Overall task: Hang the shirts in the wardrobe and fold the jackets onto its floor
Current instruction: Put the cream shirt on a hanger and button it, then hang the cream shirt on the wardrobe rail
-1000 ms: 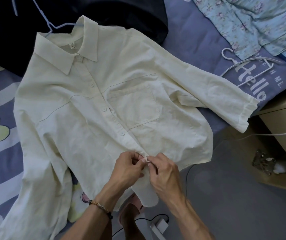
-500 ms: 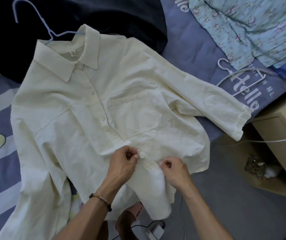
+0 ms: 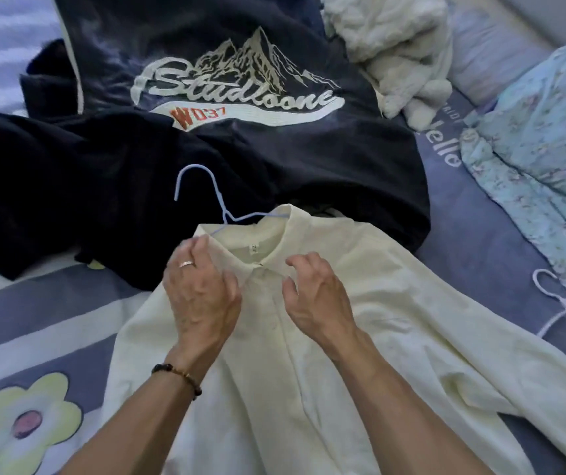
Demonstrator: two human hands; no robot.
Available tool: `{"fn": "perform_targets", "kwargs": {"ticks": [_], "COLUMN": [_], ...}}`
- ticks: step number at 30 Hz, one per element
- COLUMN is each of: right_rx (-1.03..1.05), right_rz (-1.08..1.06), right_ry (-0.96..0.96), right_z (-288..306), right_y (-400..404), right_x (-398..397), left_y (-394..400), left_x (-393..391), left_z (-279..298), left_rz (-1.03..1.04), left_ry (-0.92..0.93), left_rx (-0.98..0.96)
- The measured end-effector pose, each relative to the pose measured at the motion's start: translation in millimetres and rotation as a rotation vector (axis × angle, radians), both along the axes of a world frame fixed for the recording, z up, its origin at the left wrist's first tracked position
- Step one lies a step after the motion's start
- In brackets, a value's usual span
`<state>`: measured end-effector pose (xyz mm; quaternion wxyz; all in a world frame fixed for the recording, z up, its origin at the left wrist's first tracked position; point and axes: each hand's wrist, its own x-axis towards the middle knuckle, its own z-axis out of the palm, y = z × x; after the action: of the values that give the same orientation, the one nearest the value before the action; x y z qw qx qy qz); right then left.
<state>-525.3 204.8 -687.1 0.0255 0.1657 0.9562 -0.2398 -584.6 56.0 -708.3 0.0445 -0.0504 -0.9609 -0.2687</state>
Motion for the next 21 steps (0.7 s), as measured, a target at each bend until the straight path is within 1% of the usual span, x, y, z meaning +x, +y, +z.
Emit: {"fn": "perform_targets", "kwargs": {"ticks": [1, 3, 5, 7, 9, 10, 12, 13, 16, 20, 21], "right_rx": [0.012, 0.031, 0.087, 0.118, 0.081, 0.044, -0.026, -0.082, -0.254, -0.306, -0.288], "right_rz": [0.001, -0.011, -0.03, -0.001, 0.093, 0.137, 0.181, 0.179, 0.099, 0.015, -0.007], "right_ry": [0.047, 0.148, 0.239, 0.285, 0.247, 0.18, 0.061, 0.039, 0.048, 0.114, 0.145], "right_z": [1, 0, 2, 8, 17, 24, 48, 54, 104, 186, 221], "right_y": [-1, -5, -9, -15, -21, -24, -25, -24, -1, 35, 46], "right_x": [-13, -34, -50, -59, -66, -69, -65, -63, -38, 8, 25], "left_y": [-3, -7, -11, -16, -20, -21, -21, -23, -21, -3, 9], "left_x": [-16, -39, -46, -39, -29, -23, -8, -3, 20, 47, 55], "left_z": [1, 0, -2, -1, 6, 11, 30, 32, 71, 143, 175], "left_rz": [0.06, 0.116, 0.057, -0.034, -0.116, -0.161, -0.227, -0.24, -0.258, -0.337, -0.362], "left_ry": [0.01, -0.09, -0.204, -0.207, -0.142, -0.107, -0.081, -0.07, 0.022, 0.191, 0.241], "left_rx": [-0.021, -0.05, -0.001, 0.103, 0.202, 0.228, 0.251, 0.242, 0.227, 0.189, 0.19]}}
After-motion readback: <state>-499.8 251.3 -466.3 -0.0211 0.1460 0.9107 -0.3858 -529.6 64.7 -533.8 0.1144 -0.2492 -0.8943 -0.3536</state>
